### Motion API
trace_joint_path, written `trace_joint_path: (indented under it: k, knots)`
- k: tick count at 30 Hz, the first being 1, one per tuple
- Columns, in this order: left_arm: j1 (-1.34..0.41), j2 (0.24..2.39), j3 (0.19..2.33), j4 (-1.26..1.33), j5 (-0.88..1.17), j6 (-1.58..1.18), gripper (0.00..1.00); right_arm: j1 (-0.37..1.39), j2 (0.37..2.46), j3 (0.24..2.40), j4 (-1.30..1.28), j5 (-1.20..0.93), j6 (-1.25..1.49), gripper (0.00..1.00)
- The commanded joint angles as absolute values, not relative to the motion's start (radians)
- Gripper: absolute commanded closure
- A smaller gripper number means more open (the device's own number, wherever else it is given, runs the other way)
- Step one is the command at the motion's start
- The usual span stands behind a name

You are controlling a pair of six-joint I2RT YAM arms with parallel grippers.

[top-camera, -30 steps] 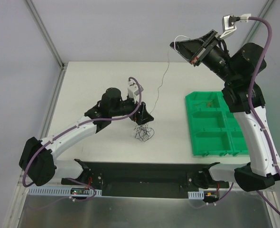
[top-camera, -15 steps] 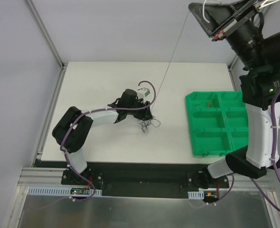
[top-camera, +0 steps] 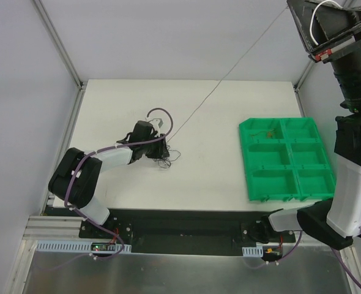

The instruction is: Untangle the cables

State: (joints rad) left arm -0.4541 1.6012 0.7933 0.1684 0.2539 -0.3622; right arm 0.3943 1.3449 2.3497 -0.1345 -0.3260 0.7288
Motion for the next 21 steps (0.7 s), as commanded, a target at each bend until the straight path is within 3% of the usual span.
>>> trace_joint_path:
  k: [1,14,21]
  knots:
    - [-0.398,1.56,0.738,0.083,0.164,-0.394,0.62,0.382,1.397,2.512,-0.058,-0.313,0.689,1.0]
    - [-0.15,1.58,0.824,-0.097,0.155,-0.477,0.57,0.38,1.315,2.628,-0.103,-0.192,0.468,1.0]
    - [-0.083,1.589,0.876,-0.159,0.143,-0.44,0.57,0.38,1.25,2.435,-0.095,-0.175,0.489,1.0]
